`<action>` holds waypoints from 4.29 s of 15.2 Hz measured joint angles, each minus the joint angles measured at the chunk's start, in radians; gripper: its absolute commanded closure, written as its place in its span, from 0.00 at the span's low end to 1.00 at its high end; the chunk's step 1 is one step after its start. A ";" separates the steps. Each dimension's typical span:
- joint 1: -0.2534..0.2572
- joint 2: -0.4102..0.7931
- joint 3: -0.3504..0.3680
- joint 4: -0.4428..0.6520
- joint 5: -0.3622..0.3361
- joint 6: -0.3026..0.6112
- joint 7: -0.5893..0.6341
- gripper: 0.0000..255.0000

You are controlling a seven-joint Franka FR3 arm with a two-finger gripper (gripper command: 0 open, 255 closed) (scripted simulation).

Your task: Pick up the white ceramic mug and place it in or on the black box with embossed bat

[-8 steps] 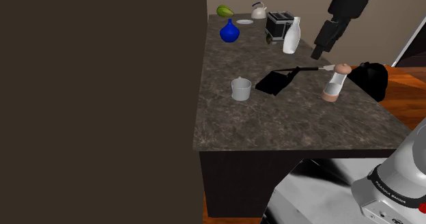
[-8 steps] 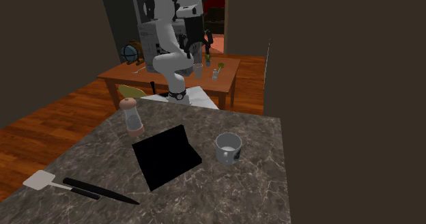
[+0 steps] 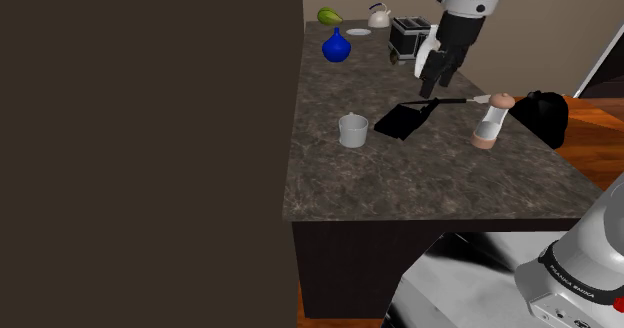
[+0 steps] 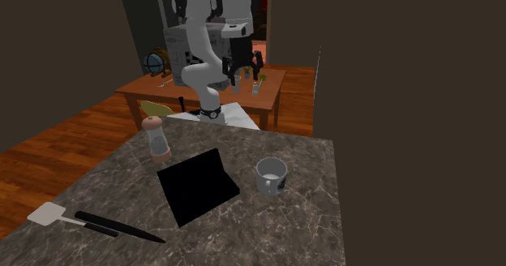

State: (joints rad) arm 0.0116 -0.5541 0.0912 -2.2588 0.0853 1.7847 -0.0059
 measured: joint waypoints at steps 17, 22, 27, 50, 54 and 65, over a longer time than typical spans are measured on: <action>-0.002 0.698 0.072 0.408 -0.132 0.163 0.140 0.00; 0.019 0.912 0.066 0.602 -0.179 0.143 0.174 0.00; 0.030 1.020 0.058 0.679 -0.200 0.155 0.188 0.00; 0.030 1.039 0.056 0.643 -0.204 0.210 0.192 1.00; 0.030 1.021 0.058 0.661 -0.201 0.175 0.189 1.00; 0.030 0.977 0.062 0.746 -0.191 0.046 0.179 1.00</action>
State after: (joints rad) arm 0.0412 0.4234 0.1534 -1.5125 -0.1056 1.8311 0.1728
